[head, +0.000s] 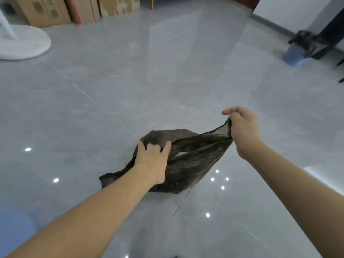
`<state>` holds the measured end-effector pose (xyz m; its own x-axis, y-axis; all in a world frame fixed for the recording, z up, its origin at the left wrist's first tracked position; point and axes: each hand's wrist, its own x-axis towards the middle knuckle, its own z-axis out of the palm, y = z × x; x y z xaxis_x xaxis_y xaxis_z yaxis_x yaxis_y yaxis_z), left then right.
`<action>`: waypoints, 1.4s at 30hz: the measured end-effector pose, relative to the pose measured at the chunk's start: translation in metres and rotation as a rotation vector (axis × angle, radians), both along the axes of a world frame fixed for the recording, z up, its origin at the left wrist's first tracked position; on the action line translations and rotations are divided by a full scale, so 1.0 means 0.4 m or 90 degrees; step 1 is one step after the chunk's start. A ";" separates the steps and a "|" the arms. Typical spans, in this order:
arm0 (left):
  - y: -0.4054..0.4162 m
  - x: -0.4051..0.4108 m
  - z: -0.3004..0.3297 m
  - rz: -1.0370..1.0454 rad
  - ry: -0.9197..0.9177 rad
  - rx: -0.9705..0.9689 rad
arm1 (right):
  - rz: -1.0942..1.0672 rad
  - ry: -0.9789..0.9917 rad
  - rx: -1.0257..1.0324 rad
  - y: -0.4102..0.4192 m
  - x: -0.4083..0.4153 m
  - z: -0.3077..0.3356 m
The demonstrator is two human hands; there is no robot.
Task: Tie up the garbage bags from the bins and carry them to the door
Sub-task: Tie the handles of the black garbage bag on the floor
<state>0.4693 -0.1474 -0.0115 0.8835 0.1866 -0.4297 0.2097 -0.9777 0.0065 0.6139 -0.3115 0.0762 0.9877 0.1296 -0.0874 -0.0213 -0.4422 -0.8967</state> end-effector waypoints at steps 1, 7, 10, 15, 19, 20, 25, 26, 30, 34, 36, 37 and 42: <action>-0.003 -0.014 -0.020 0.046 -0.020 -0.020 | 0.040 -0.019 -0.054 -0.004 -0.003 -0.002; 0.029 -0.049 -0.034 0.203 -0.134 -0.203 | 0.583 -0.336 -0.868 -0.023 -0.066 -0.040; 0.025 -0.054 0.011 0.144 -0.168 -0.142 | 0.506 -0.206 -1.103 0.006 -0.083 -0.090; -0.008 -0.070 0.041 0.168 -0.104 -0.027 | 0.539 0.007 -1.212 0.037 -0.062 -0.110; -0.009 -0.103 -0.012 0.191 0.246 0.015 | 0.669 0.167 -1.229 0.032 -0.082 -0.174; -0.010 -0.111 -0.037 0.180 0.313 0.008 | 0.723 0.174 -1.255 0.031 -0.094 -0.191; -0.005 -0.124 -0.100 0.168 0.492 -0.058 | 0.769 0.276 -1.149 0.043 -0.102 -0.211; 0.004 -0.121 -0.094 0.187 0.470 -0.069 | 0.740 0.350 -1.066 0.043 -0.086 -0.196; 0.052 -0.079 -0.041 0.318 0.248 -0.186 | 0.572 0.536 -0.652 0.029 0.009 -0.109; 0.062 -0.034 -0.019 0.713 -0.168 -0.490 | 0.595 0.693 -0.527 -0.007 0.056 -0.070; 0.042 -0.035 -0.023 0.830 -0.303 -0.595 | 0.649 0.774 -0.545 -0.038 0.047 -0.090; 0.029 -0.040 -0.030 0.851 -0.338 -0.617 | 0.675 0.813 -0.541 -0.052 0.035 -0.103; 0.006 -0.059 -0.065 0.951 -0.400 -0.660 | 0.759 1.020 -0.282 -0.124 -0.047 -0.193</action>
<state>0.4457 -0.1450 -0.0374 0.3220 0.7444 -0.5849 0.4847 0.4011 0.7773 0.5950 -0.3609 -0.0011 -0.5283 0.2500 -0.8114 -0.1131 -0.9679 -0.2246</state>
